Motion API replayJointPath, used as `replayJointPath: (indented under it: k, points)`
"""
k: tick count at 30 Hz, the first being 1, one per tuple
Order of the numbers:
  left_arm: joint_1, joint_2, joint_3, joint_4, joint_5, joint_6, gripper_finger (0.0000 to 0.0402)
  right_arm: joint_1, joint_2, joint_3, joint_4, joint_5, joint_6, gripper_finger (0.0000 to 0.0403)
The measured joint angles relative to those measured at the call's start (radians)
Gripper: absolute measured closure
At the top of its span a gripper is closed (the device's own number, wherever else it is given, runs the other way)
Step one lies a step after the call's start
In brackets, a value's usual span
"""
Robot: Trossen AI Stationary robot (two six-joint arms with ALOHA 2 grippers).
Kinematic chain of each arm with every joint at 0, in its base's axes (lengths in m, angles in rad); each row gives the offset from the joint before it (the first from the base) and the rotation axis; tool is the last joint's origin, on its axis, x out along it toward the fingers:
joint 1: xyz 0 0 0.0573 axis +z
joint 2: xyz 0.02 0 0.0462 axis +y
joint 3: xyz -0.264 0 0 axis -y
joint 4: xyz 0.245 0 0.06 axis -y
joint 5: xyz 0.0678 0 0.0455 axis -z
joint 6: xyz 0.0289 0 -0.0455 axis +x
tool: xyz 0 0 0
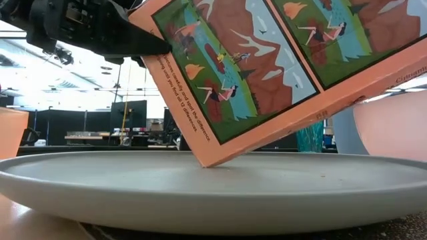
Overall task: Arrange a breakfast setting
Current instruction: Pour the cereal into the orange bowl
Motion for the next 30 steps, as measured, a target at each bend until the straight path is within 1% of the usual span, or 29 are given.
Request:
replayJointPath:
  k: [5,9,14,17,19,23,30]
  points:
    - [0.002,-0.056,0.0,-0.022,0.001,0.0,0.0174,0.018,0.0,0.001,0.012,0.0,-0.02,0.0386]
    - [0.002,-0.122,0.005,-0.057,0.005,0.0,0.0171,0.032,0.0,0.001,0.01,-0.021,-0.018,0.0371]
    - [0.001,-0.162,0.103,-0.275,0.005,-0.034,0.017,0.049,0.0,0.001,-0.027,-0.037,0.042,0.0327]
    - [0.002,-0.159,0.193,-0.451,0.014,-0.052,0.0177,0.056,-0.004,0.001,-0.051,-0.005,0.075,0.03]
    - [0.002,-0.156,0.256,-0.547,0.013,-0.052,0.0183,0.068,-0.019,0.0,-0.058,0.014,0.078,0.0288]
    - [0.002,-0.156,0.354,-0.685,0.013,-0.059,0.0186,0.098,-0.059,0.0,-0.071,0.06,0.062,0.0282]
    - [0.012,-0.156,0.474,-0.839,0.017,-0.067,0.0185,0.133,-0.111,0.0,-0.081,0.04,0.041,0.0281]
